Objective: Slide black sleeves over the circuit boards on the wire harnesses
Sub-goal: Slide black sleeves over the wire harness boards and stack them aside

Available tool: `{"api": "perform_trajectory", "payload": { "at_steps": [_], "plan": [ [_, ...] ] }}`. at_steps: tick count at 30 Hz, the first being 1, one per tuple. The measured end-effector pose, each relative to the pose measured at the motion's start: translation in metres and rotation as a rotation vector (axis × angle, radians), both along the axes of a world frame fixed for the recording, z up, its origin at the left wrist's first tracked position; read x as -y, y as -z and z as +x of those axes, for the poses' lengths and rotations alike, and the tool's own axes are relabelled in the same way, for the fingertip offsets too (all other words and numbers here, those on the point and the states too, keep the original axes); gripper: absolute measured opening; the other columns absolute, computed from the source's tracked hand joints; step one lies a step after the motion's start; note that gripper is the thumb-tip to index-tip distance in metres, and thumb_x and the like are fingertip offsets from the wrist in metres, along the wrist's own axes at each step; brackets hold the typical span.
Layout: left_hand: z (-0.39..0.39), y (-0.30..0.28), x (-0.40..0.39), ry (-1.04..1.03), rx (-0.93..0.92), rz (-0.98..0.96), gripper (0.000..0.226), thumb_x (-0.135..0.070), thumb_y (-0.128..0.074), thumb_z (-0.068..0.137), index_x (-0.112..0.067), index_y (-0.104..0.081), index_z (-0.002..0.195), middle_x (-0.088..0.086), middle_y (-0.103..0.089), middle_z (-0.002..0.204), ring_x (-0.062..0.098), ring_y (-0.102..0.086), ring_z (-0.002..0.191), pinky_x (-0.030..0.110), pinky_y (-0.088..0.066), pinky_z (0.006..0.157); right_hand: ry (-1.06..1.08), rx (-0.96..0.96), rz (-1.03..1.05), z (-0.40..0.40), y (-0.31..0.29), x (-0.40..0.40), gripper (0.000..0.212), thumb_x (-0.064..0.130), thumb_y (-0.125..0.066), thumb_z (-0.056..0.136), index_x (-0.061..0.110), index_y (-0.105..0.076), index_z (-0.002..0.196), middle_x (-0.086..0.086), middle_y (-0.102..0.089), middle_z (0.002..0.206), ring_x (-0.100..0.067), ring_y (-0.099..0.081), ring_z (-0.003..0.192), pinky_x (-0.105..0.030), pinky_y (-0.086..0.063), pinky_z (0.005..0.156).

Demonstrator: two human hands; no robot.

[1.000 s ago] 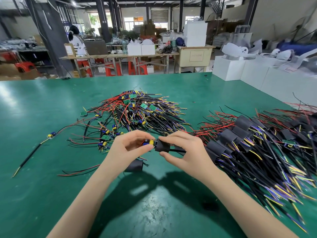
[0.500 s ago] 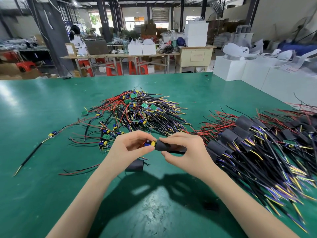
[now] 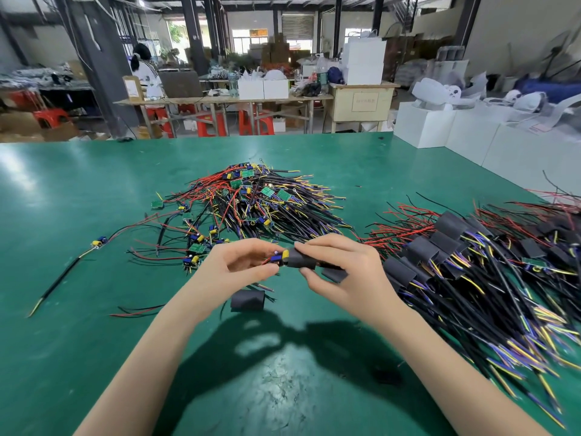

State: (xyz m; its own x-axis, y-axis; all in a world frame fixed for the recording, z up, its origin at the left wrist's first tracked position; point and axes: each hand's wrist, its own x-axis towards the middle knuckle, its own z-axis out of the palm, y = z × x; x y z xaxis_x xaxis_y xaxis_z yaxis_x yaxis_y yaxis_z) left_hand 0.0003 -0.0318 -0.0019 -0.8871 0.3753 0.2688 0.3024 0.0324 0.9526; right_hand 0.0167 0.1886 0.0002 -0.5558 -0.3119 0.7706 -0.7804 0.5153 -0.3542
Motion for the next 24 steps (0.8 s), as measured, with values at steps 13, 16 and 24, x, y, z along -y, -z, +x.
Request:
{"api": "perform_trajectory", "payload": {
  "at_steps": [13,16,24],
  "plan": [
    [0.000,-0.002,0.001,-0.134,-0.006,0.143,0.011,-0.013,-0.075,0.070,-0.014,-0.076,0.081,0.010,-0.071,0.070,0.017,-0.064,0.060,0.020,-0.052,0.063,-0.086,0.041,0.163,-0.011,-0.025,0.012,0.030,0.008,-0.073,0.083,0.002,-0.069,0.112,-0.007,-0.069,0.104,-0.018,-0.065,0.087,-0.022,-0.049,0.081],
    [-0.001,0.000,0.000,-0.135,-0.001,0.167,0.012,-0.014,-0.076,0.070,-0.017,-0.076,0.081,0.007,-0.071,0.070,0.014,-0.065,0.062,0.020,-0.053,0.065,-0.105,0.062,0.147,-0.012,-0.029,0.014,0.030,0.011,-0.072,0.084,0.003,-0.070,0.113,-0.006,-0.069,0.104,-0.015,-0.064,0.086,-0.025,-0.050,0.081],
    [0.001,0.001,-0.008,-0.171,-0.027,0.265,0.009,-0.011,-0.075,0.071,-0.017,-0.075,0.077,0.006,-0.069,0.065,0.016,-0.063,0.060,0.022,-0.053,0.064,-0.065,0.064,0.233,-0.001,-0.044,0.016,0.026,0.012,-0.069,0.087,0.003,-0.070,0.112,-0.007,-0.071,0.103,-0.018,-0.066,0.085,-0.031,-0.052,0.078]
  ]
}}
